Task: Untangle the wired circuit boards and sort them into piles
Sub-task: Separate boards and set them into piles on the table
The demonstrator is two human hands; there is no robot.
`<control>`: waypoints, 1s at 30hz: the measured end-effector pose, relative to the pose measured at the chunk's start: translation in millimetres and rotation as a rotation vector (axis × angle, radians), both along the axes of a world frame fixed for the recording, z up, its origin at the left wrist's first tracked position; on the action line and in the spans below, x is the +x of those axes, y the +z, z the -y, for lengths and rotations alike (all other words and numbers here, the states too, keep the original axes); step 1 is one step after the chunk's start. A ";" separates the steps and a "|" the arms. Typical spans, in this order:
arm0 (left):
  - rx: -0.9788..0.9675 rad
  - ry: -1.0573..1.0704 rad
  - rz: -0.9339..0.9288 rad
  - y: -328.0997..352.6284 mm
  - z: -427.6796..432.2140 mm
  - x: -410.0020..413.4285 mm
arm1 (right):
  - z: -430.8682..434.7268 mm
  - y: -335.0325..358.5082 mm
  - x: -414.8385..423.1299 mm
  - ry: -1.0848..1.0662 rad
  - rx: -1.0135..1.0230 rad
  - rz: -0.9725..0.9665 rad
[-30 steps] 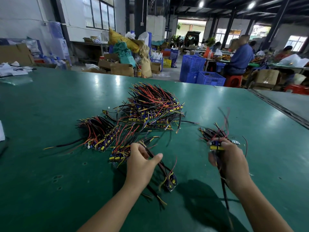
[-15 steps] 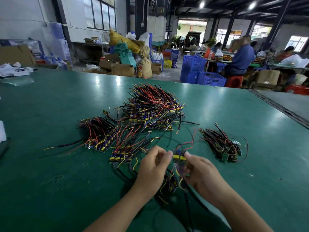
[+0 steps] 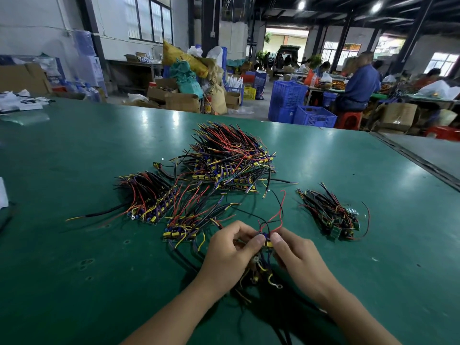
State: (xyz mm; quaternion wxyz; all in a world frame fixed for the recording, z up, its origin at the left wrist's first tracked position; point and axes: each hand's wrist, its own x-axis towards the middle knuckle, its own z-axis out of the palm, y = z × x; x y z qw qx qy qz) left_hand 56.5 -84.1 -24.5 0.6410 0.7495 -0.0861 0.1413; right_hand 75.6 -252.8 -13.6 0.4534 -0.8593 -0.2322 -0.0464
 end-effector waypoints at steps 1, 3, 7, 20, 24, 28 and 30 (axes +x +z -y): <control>-0.013 -0.005 0.000 0.5 0.7 -0.6 | -0.1 0.9 -0.2 0.016 0.006 -0.033; -0.084 -0.042 -0.033 1.4 3.4 -2.2 | -2.5 2.5 -0.8 0.058 0.066 -0.096; -0.114 -0.120 -0.100 1.2 6.7 -3.9 | -8.7 5.9 -5.1 0.122 0.255 -0.194; -0.315 -0.437 -0.227 14.3 12.6 -15.8 | -7.6 11.5 -11.4 0.174 0.242 -0.358; -0.338 -0.444 -0.233 19.6 11.6 -17.8 | -8.1 16.2 -12.9 0.222 0.247 -0.406; -0.328 -0.500 -0.217 23.6 10.2 -19.8 | -5.3 17.6 -15.9 0.284 0.296 -0.480; -0.303 -0.527 -0.202 24.5 7.5 -20.2 | -4.2 18.7 -17.5 0.305 0.318 -0.526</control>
